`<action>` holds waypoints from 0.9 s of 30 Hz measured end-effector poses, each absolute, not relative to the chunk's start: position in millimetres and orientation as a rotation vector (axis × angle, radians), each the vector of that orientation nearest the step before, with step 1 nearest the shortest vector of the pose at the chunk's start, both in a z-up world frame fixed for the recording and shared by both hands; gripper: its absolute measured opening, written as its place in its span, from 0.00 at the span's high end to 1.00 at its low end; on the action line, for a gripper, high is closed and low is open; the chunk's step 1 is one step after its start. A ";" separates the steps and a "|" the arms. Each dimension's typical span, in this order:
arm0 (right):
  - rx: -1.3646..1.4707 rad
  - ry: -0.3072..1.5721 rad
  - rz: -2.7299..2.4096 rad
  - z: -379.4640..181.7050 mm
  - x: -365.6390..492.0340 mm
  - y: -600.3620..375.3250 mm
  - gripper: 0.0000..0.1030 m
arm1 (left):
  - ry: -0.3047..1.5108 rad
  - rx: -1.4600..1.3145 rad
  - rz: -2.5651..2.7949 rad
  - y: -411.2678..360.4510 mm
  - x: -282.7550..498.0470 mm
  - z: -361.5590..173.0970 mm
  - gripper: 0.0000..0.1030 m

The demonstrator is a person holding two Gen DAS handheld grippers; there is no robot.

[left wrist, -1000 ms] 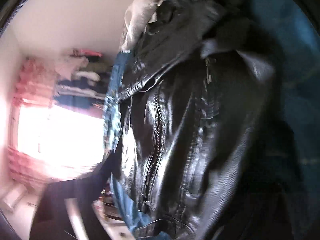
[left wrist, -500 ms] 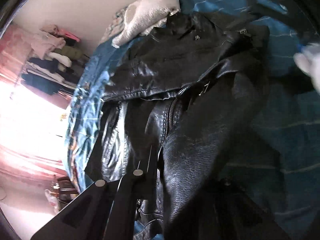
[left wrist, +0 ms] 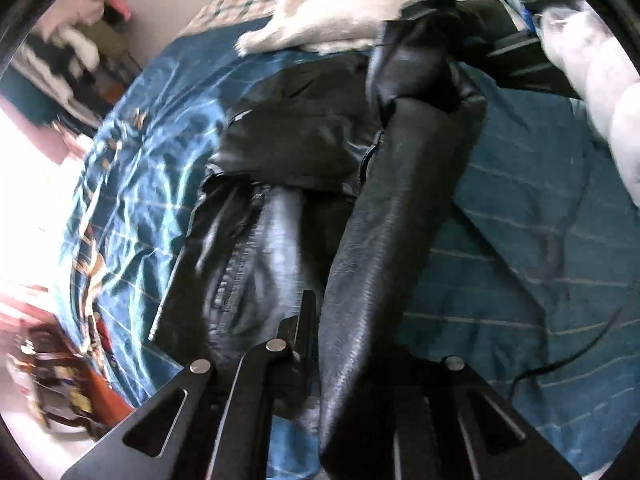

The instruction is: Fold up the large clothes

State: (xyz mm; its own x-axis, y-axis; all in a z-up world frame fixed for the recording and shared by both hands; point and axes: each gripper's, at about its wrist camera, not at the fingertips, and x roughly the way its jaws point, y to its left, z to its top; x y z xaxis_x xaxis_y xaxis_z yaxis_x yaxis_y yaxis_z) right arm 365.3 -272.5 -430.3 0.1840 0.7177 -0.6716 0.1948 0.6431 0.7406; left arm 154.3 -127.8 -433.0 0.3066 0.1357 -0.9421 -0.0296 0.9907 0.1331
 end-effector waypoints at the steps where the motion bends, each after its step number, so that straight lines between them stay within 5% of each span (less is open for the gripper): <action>1: 0.791 1.381 0.442 -421.6 372.9 -244.8 0.75 | 1.266 0.065 0.091 -110.0 156.9 -432.4 0.88; 7: 0.498 1.492 0.449 -426.3 411.0 -85.7 0.77 | 1.339 -0.163 0.048 4.0 158.6 -455.5 0.84; 10: 0.336 1.608 0.419 -467.0 424.3 -16.8 0.70 | 1.401 -0.371 0.059 69.9 152.2 -480.8 0.69; 11: 0.320 1.641 0.394 -481.7 425.0 -7.2 0.64 | 1.392 -0.394 0.084 88.8 147.4 -484.8 0.63; 13: 0.265 1.694 0.374 -499.7 422.2 8.0 0.40 | 1.369 -0.453 0.111 120.0 136.0 -490.3 0.34; 14: 0.267 1.697 0.385 -500.7 419.6 7.1 0.36 | 1.365 -0.472 0.124 129.4 131.8 -491.4 0.18; 22: 0.540 1.566 0.402 -440.3 424.9 -115.9 0.33 | 1.356 -0.492 0.193 119.1 127.4 -513.3 0.18; 27: 0.556 1.537 0.222 -481.5 452.4 -225.5 0.32 | 1.437 -0.441 0.309 90.1 138.4 -568.8 0.16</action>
State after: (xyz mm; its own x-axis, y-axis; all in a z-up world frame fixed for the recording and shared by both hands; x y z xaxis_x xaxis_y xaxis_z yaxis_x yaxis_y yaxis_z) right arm 452.4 -225.5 -481.5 0.0434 0.4729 -0.8800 0.2044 0.8580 0.4712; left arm 138.4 90.1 -568.8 0.1154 -0.0578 -0.9916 -0.4606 0.8814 -0.1049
